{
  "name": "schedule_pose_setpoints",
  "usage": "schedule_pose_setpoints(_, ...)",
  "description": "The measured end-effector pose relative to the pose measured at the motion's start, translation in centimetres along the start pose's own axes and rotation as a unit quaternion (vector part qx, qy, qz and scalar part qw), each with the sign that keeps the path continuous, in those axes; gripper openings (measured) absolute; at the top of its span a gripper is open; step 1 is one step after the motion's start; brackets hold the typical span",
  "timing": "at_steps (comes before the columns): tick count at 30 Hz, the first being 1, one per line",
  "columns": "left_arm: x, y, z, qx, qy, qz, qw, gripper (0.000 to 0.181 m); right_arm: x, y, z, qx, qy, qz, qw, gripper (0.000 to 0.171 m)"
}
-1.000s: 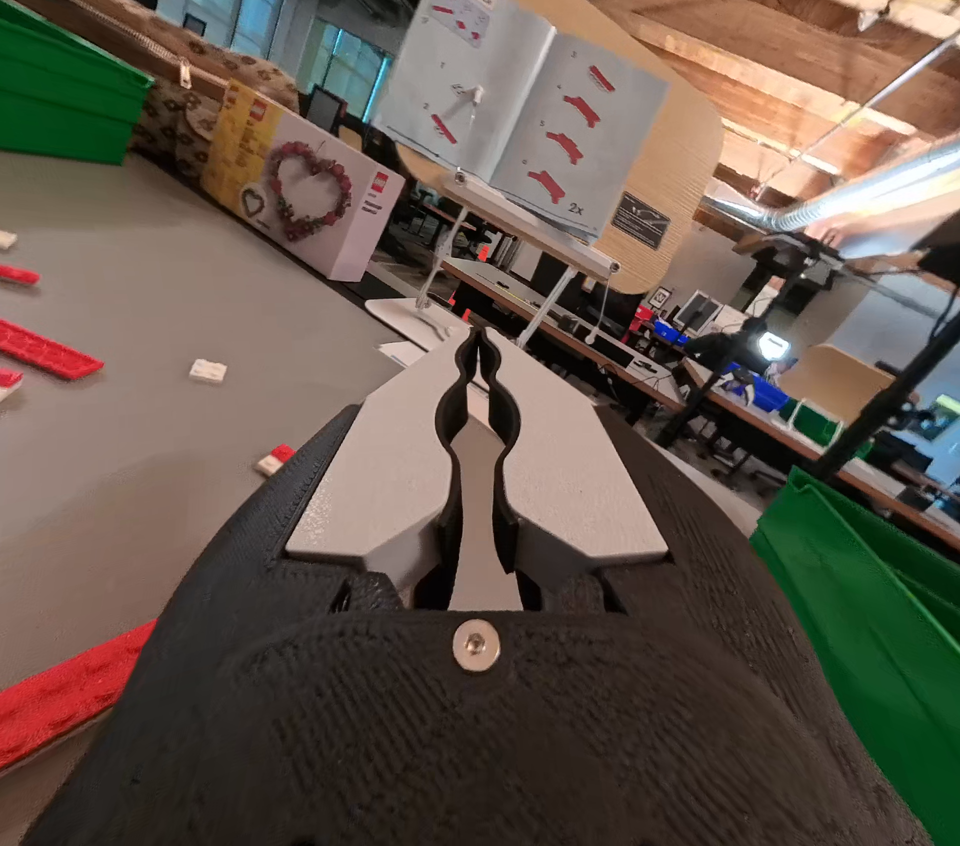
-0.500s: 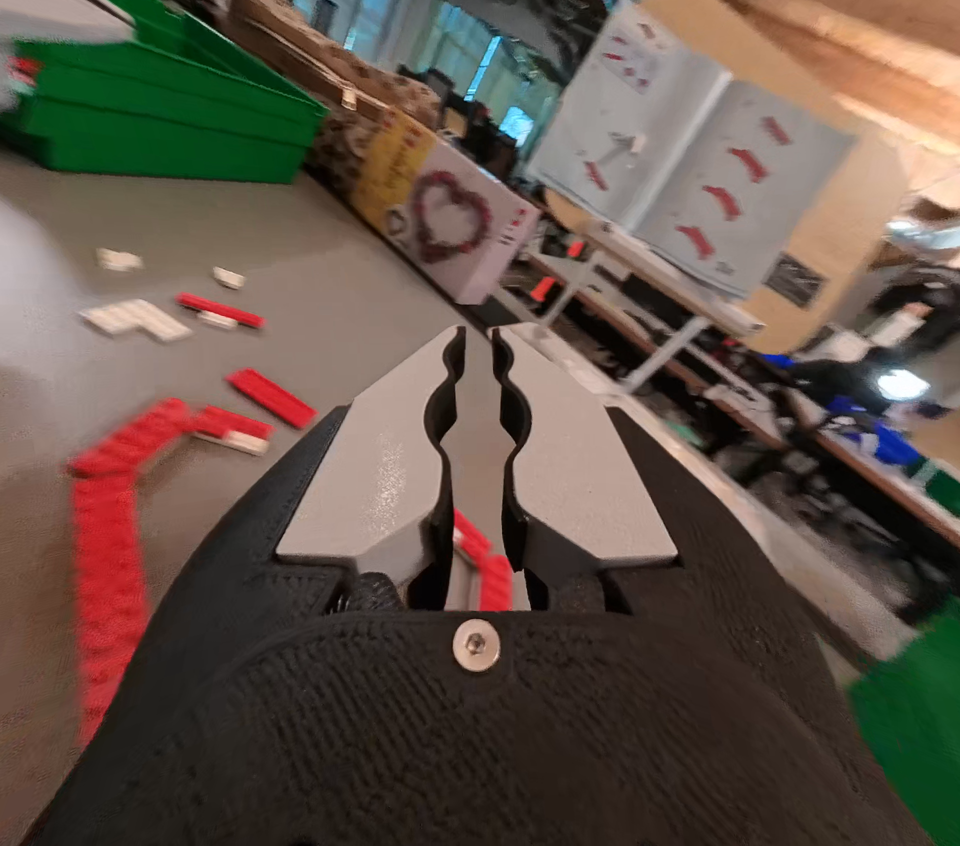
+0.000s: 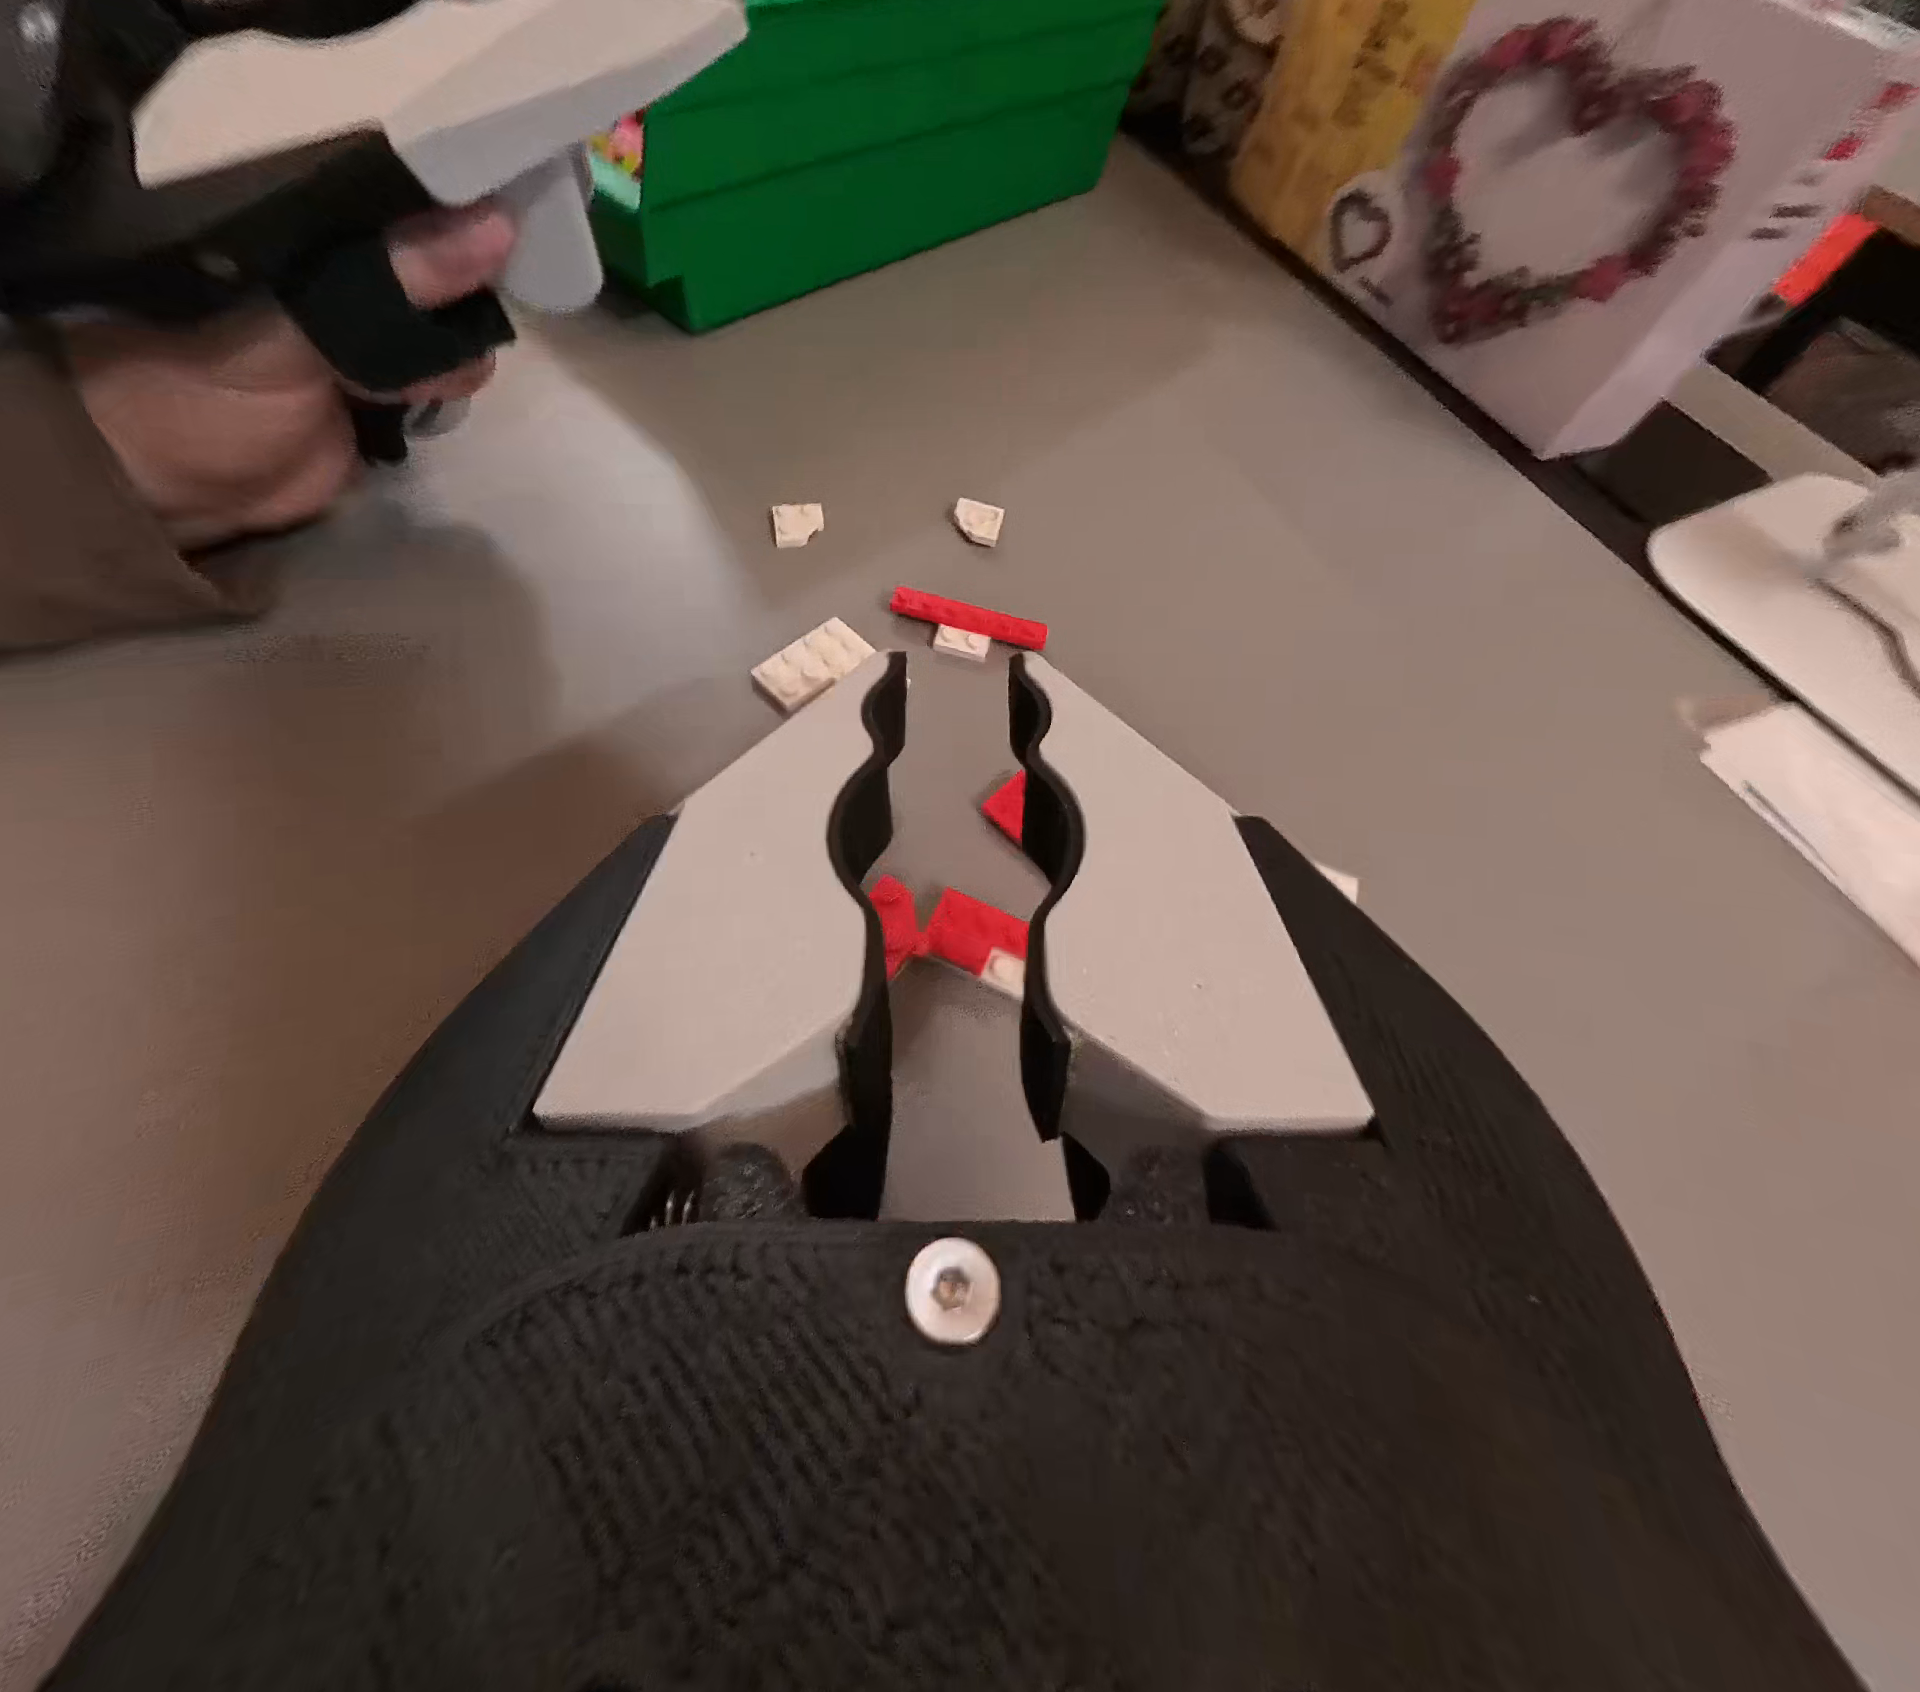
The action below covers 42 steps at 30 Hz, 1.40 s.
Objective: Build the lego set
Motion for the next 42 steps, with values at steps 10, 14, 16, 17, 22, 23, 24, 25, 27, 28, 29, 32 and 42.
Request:
schedule_pose_setpoints(10,0.1,0.3,0.1,0.003,-0.004,0.012,1.0,0.0,-0.8,-0.5,-6.3,0.223,0.114,0.225,0.942,0.032)
schedule_pose_setpoints(14,0.1,0.2,0.0,0.001,-0.003,0.012,1.0,0.0,-1.9,-1.2,-8.0,0.275,0.172,0.228,0.918,0.037)
schedule_pose_setpoints(16,0.1,0.3,0.0,0.002,-0.003,0.012,1.0,0.0,-2.0,-1.6,-8.6,0.288,0.18,0.227,0.913,0.038)
schedule_pose_setpoints(17,0.1,0.2,0.0,0.001,-0.003,0.013,1.0,0.0,-2.1,-1.8,-8.8,0.292,0.185,0.227,0.911,0.038)
schedule_pose_setpoints(22,0.1,0.2,0.0,-0.002,-0.002,0.018,1.0,0.0,-2.2,-1.7,-9.3,0.307,0.194,0.242,0.9,0.032)
schedule_pose_setpoints(23,0.1,0.2,0.0,-0.002,-0.001,0.018,1.0,0.0,-2.2,-1.6,-9.3,0.312,0.195,0.242,0.898,0.031)
schedule_pose_setpoints(24,0.1,0.1,-0.1,-0.003,0.0,0.019,1.0,0.0,-2.2,-1.5,-9.3,0.315,0.194,0.242,0.897,0.028)
schedule_pose_setpoints(25,0.0,0.1,-0.1,-0.004,0.0,0.02,1.0,0.0,-2.2,-1.5,-9.3,0.316,0.193,0.242,0.897,0.028)
schedule_pose_setpoints(27,0.0,0.1,-0.2,-0.005,0.002,0.02,1.0,0.0,-2.2,-1.3,-9.3,0.318,0.193,0.232,0.899,0.027)
schedule_pose_setpoints(28,-0.1,0.1,-0.2,-0.006,0.003,0.019,1.0,0.0,-2.2,-1.2,-9.3,0.317,0.191,0.228,0.9,0.028)
schedule_pose_setpoints(29,-0.1,0.1,-0.2,-0.006,0.004,0.019,1.0,0.0,-2.2,-1.1,-9.3,0.317,0.189,0.228,0.901,0.027)
schedule_pose_setpoints(32,-0.2,0.0,-0.2,-0.007,0.006,0.021,1.0,0.0,-2.3,-1.0,-9.3,0.317,0.186,0.228,0.902,0.019)
schedule_pose_setpoints(42,-0.3,0.1,-0.4,-0.007,0.009,0.026,1.0,0.0,-2.4,-0.9,-8.5,0.29,0.179,0.244,0.908,0.018)
Point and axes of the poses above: each gripper's, where its closed fingertips meet, z back along the fingers, x out of its top, y = z × x across the jaws, the point moved 3 cm from there along z, back along the fingers, and after that the axes turned 2 degrees about -z, right-handed, at the moved point
